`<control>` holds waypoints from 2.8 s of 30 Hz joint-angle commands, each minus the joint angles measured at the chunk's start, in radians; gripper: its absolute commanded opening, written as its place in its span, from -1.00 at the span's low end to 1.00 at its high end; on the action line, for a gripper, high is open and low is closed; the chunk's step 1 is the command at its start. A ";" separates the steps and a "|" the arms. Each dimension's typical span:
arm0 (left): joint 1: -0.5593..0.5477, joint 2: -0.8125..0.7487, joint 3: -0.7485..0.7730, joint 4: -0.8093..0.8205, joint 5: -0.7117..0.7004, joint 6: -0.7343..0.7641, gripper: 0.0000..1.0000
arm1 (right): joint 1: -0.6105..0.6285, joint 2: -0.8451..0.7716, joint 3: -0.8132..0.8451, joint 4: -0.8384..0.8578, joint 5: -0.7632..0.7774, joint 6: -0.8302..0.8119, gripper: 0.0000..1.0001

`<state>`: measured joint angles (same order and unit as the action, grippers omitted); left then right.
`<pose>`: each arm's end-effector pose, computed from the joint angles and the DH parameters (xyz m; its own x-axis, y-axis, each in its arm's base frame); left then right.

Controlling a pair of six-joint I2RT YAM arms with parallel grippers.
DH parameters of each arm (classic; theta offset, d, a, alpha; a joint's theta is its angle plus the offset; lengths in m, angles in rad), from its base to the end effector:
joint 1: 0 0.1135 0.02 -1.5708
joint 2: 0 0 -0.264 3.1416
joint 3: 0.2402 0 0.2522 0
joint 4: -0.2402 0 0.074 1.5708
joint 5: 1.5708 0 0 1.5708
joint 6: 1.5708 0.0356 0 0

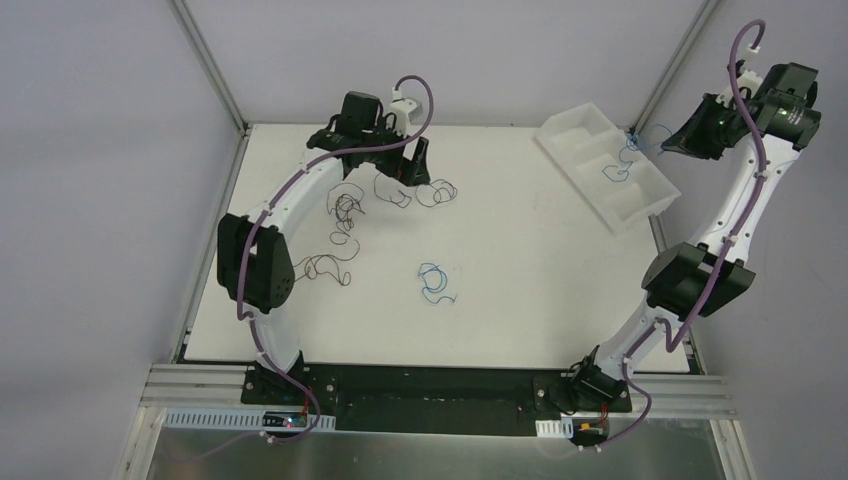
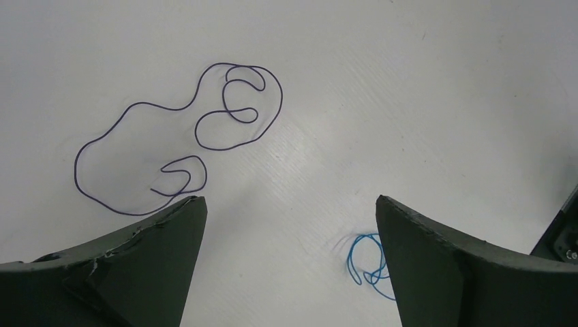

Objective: Untangle the cables

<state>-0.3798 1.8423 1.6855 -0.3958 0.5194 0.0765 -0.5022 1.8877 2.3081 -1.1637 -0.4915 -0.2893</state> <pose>0.3941 -0.1764 0.3338 -0.4315 0.2437 -0.8686 0.7494 0.6328 -0.1947 0.3403 -0.1677 0.4478 -0.6027 0.0440 -0.7968 -0.0544 0.9939 0.0961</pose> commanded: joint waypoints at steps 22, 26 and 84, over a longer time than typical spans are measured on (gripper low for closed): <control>-0.004 -0.080 -0.080 -0.044 -0.051 -0.060 0.98 | -0.039 0.316 0.063 0.001 0.167 -0.135 -0.89; -0.004 -0.077 -0.065 -0.060 -0.060 -0.063 0.98 | -0.044 0.354 0.143 -0.025 0.226 -0.106 0.19; 0.366 -0.595 -0.550 -0.194 0.117 -0.245 0.98 | 1.279 0.076 -0.850 0.520 0.129 -0.297 -0.68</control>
<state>-0.0242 1.2396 1.1294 -0.5896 0.6205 -0.1726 0.7853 2.0365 1.4757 -0.5877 -0.3313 -0.5659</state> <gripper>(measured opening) 0.990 0.302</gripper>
